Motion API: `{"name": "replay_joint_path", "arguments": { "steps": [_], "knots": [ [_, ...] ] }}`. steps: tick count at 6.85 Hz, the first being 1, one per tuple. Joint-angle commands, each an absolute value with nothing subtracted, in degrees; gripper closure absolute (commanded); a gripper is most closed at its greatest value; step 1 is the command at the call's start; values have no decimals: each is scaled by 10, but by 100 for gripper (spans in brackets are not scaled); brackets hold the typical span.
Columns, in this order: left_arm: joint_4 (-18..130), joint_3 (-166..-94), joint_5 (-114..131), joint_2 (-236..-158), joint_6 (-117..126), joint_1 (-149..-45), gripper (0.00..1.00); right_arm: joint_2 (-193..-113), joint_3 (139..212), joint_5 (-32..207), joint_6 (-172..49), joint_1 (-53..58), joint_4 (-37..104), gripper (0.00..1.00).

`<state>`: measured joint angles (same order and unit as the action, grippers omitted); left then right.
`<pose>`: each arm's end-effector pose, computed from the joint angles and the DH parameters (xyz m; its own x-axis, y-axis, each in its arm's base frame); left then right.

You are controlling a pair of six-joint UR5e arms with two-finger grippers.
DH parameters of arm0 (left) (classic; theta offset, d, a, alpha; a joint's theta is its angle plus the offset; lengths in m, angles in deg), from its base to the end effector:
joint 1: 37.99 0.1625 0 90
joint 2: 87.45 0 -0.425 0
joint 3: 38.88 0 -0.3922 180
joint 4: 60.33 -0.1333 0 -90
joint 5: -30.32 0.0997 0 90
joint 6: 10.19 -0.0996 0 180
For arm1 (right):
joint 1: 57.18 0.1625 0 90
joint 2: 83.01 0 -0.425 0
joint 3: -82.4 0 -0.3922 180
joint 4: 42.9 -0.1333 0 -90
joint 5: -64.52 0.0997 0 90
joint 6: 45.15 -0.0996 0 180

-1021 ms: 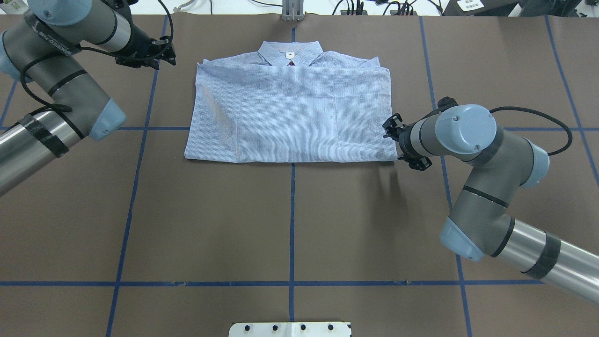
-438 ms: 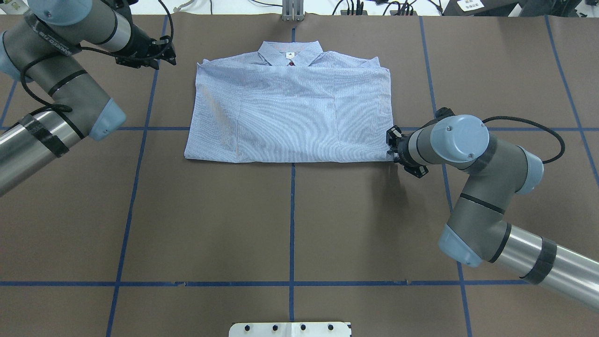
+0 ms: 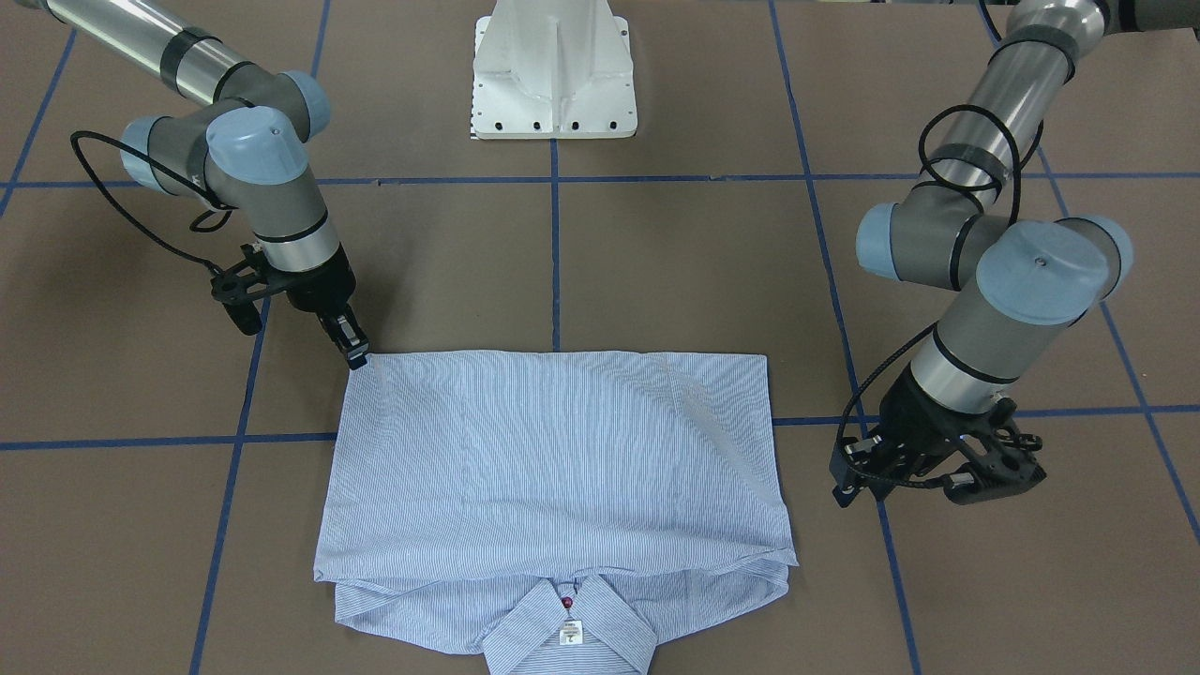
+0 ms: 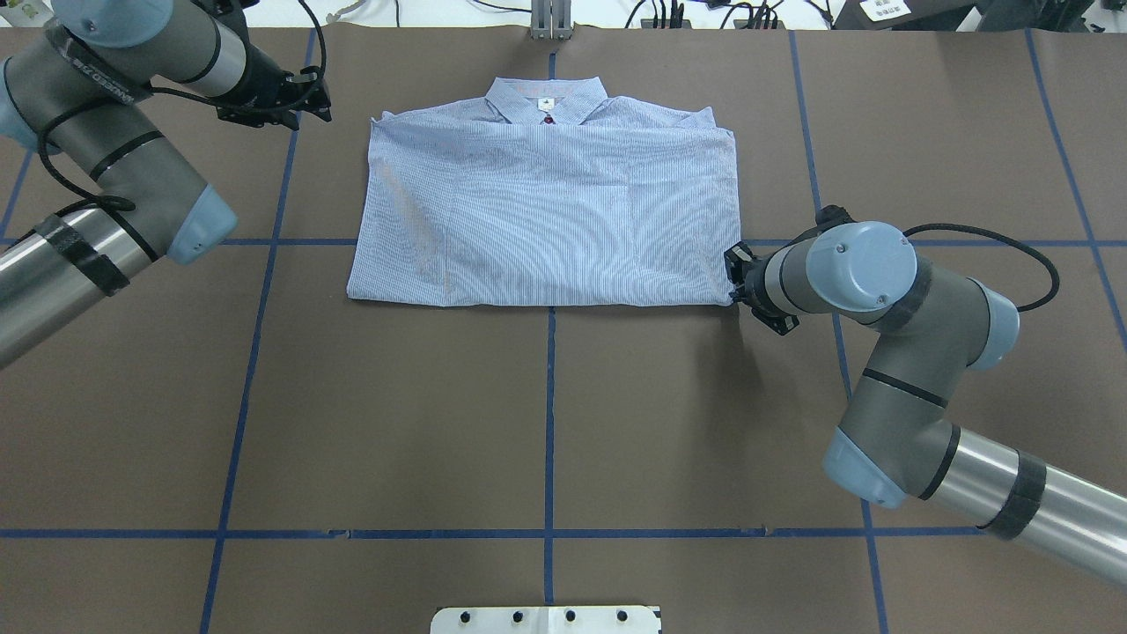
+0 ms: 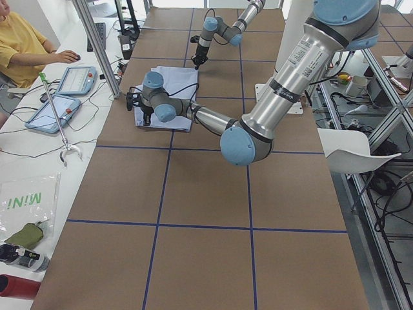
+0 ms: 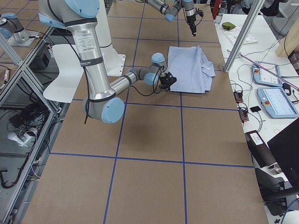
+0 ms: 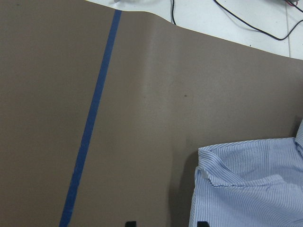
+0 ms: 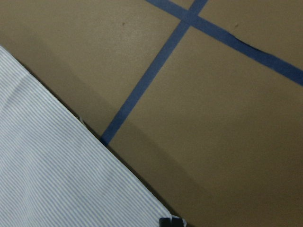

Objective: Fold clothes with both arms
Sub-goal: 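Move the right gripper down to the folded shirt's side edge nearest it, then grasp the shirt's side edge with the right gripper and drag it nearer the robot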

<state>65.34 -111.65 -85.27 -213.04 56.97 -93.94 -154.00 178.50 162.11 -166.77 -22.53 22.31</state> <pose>0.3456 -0.6727 0.3566 0.5172 -0.1401 -0.8443 0.3806 0.9212 0.0803 -0.4527 -0.4589 0.3852 0.1993 0.7695 0.6068 -0.6869 0.5513 -0.4735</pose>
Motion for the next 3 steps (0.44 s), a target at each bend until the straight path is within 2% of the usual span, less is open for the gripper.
{"name": "replay_joint_path", "arguments": {
  "steps": [1,3],
  "knots": [
    [653,-1132,-853,-2120,570,-939,47,-1557,1822,1622,-1670,-226,224,100],
    [649,-1209,-856,-2074,577,-935,47,-1686,1991,1625,-1670,-303,230,100]
  ]
}}
